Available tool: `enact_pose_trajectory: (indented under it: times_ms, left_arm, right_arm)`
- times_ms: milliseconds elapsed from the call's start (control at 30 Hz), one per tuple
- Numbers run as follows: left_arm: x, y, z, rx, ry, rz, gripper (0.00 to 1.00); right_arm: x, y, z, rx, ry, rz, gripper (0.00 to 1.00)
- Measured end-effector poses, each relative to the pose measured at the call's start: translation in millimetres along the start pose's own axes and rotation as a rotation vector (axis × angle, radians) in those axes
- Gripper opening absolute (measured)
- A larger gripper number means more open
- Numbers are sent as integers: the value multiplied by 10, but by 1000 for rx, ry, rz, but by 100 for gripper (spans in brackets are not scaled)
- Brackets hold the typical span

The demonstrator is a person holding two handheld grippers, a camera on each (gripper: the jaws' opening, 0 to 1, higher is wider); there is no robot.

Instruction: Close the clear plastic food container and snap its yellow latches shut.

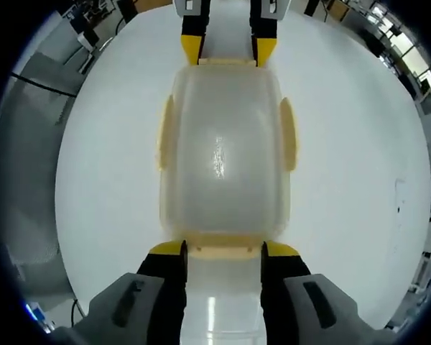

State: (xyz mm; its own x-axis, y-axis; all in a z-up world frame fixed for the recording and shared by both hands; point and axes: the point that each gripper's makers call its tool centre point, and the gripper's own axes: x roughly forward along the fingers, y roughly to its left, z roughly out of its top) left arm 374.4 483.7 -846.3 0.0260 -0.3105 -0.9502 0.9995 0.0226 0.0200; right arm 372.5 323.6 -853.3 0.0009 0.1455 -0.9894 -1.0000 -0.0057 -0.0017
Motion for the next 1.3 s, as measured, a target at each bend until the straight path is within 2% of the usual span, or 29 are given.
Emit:
enact_pose_trajectory:
  times_ms: [133, 300, 567, 700, 1033, 1300]
  left_arm:
    - [-18, -18, 5, -5, 35, 3, 33]
    - [-124, -136, 20, -20, 57, -15, 33]
    - [-419, -208, 49, -34, 77, 12, 33]
    - [-493, -208, 70, -37, 97, 28, 33]
    - [-659, -245, 308, -29, 89, 47, 33]
    - [-702, -268, 577, -23, 91, 45, 33]
  right_arm:
    - [-17, 44, 12, 11, -34, 12, 36]
    - [-96, 130, 48, -11, -53, 19, 35]
    - [-401, 181, 149, -38, -126, 7, 36]
    - [-534, 178, 181, -40, -160, -7, 36]
    - [-748, 211, 42, -52, -179, -17, 36]
    - [-860, 246, -170, -50, -170, -20, 36]
